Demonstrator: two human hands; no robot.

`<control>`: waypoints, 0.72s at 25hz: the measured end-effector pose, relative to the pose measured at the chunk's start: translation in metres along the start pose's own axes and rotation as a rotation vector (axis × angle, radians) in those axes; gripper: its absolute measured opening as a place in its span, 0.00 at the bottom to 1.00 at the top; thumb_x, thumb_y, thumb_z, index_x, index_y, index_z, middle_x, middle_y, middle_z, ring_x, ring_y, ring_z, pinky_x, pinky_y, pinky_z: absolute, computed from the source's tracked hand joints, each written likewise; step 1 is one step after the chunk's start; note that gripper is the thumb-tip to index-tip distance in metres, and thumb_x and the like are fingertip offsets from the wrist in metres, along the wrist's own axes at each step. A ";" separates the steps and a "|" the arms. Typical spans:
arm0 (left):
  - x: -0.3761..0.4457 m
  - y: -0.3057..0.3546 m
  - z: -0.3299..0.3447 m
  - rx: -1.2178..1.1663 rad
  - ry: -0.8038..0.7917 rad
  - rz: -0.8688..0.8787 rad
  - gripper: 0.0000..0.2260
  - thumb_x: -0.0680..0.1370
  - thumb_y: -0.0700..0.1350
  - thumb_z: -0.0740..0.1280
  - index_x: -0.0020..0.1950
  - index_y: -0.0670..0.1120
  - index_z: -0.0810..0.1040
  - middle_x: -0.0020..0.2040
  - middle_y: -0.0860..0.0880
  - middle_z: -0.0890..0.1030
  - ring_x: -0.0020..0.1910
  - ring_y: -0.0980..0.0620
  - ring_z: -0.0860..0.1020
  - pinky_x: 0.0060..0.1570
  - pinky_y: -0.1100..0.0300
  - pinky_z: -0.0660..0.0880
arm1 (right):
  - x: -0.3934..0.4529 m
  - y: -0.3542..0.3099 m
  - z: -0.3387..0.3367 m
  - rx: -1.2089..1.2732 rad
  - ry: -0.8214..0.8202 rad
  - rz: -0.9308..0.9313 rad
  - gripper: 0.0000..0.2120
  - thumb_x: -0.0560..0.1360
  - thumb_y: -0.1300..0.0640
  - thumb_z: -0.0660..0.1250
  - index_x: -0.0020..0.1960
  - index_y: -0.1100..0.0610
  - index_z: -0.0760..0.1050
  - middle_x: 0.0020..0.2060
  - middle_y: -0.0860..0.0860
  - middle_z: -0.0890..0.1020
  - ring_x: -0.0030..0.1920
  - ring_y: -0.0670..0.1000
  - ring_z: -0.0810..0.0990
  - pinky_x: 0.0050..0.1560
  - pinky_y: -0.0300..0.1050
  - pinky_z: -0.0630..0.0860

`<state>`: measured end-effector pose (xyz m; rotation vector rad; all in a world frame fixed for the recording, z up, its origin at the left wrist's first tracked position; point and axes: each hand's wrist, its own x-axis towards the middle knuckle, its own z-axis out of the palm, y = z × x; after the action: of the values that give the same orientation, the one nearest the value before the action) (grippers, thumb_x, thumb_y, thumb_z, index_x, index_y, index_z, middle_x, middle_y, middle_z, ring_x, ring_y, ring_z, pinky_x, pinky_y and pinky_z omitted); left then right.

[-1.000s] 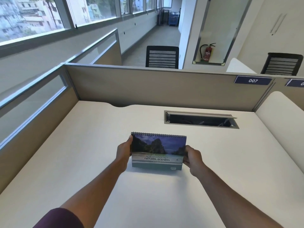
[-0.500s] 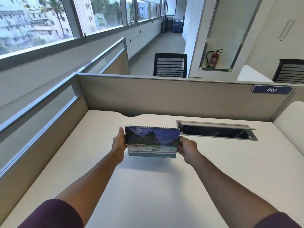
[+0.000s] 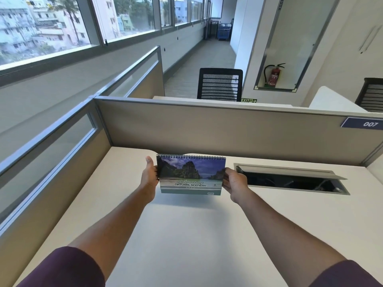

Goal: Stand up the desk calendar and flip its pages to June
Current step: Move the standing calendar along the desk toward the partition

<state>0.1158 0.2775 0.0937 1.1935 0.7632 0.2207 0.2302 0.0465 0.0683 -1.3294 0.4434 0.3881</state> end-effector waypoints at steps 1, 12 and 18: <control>0.008 0.001 0.000 0.001 -0.001 -0.004 0.36 0.81 0.65 0.43 0.68 0.38 0.73 0.58 0.46 0.78 0.57 0.45 0.76 0.65 0.54 0.68 | 0.004 -0.001 0.006 0.004 -0.001 0.001 0.03 0.74 0.63 0.70 0.43 0.59 0.77 0.37 0.56 0.85 0.36 0.55 0.83 0.53 0.49 0.81; 0.076 0.006 -0.001 -0.034 0.050 -0.011 0.39 0.80 0.65 0.41 0.72 0.36 0.69 0.69 0.40 0.76 0.58 0.48 0.74 0.72 0.54 0.63 | 0.058 0.005 0.045 -0.030 0.029 0.018 0.01 0.73 0.61 0.70 0.43 0.58 0.80 0.34 0.52 0.87 0.37 0.54 0.85 0.40 0.43 0.80; 0.088 0.006 -0.003 -0.013 0.058 0.000 0.39 0.80 0.65 0.41 0.72 0.37 0.70 0.69 0.40 0.76 0.58 0.48 0.74 0.72 0.54 0.63 | 0.075 0.014 0.050 -0.036 0.018 0.038 0.06 0.73 0.61 0.70 0.49 0.59 0.81 0.42 0.56 0.87 0.43 0.56 0.86 0.44 0.44 0.82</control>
<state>0.1803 0.3292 0.0615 1.1792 0.8115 0.2610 0.2915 0.0997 0.0269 -1.3616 0.4790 0.4178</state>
